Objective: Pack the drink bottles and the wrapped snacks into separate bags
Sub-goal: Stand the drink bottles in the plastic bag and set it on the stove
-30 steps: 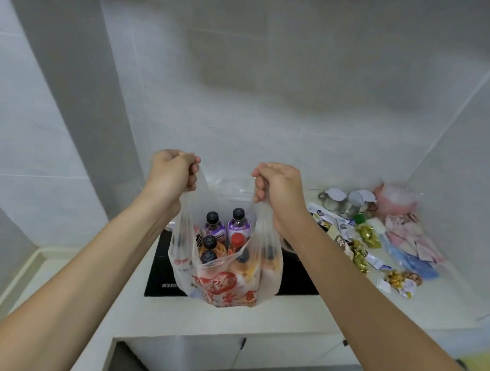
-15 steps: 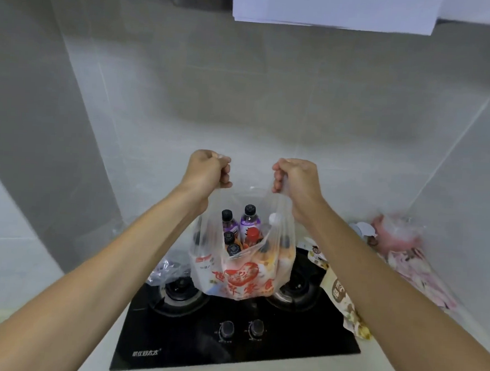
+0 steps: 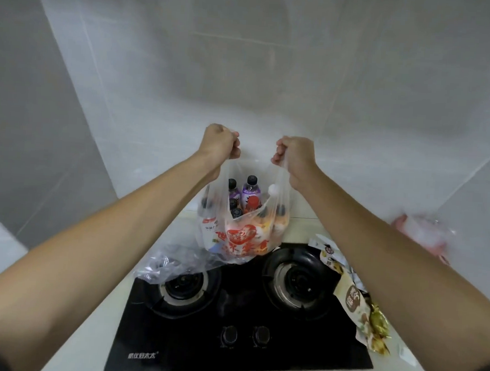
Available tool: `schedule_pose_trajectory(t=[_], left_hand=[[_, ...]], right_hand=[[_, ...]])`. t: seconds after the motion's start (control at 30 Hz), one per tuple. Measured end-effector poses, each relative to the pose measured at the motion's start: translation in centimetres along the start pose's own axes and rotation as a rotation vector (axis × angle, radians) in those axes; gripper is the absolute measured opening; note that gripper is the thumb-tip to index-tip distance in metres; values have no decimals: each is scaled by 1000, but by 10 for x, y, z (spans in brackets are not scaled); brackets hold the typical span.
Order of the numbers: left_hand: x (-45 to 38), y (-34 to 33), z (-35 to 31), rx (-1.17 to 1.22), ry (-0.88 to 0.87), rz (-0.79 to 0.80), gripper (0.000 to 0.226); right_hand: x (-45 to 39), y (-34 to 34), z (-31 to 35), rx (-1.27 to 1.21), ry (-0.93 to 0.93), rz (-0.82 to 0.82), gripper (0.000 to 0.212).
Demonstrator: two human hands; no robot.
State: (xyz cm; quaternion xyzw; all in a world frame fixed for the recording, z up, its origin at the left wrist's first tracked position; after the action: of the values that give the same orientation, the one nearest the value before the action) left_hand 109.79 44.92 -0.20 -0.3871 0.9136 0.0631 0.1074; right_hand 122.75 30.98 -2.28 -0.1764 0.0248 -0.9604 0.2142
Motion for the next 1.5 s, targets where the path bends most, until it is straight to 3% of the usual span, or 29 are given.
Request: schedule_pose_trajectory(t=[0.17, 0.47, 0.67, 0.93, 1.23, 1.5], left_hand=[[-21, 0, 37, -21, 41, -32, 12], [-45, -14, 70, -25, 65, -8, 14], [-52, -21, 81, -3, 90, -22, 21], [-62, -44, 75, 39, 80, 22, 21], [-65, -38, 89, 25, 110, 47, 17], [-69, -64, 81, 23, 88, 117, 19]], right_hand=[[-42, -6, -23, 17, -59, 1, 31], [-82, 6, -48, 50, -138, -22, 29], [-86, 26, -53, 143, -90, -65, 23], [-94, 44, -54, -2, -75, -147, 28], [-91, 54, -58, 103, 23, -127, 26], [-94, 71, -61, 30, 40, -322, 28]])
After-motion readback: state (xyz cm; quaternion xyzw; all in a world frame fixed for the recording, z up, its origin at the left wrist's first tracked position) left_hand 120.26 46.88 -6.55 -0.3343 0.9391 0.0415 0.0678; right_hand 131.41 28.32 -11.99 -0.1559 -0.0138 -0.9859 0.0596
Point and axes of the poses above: each hand's wrist, its own x-axis away from the middle knuckle, its own y-axis out of the back of the hand, z = x × y, the point moved 4 cm from there along -x, towards the middle knuckle, and after that the axes turned 14 degrees about -y, right-handed, at the moved point
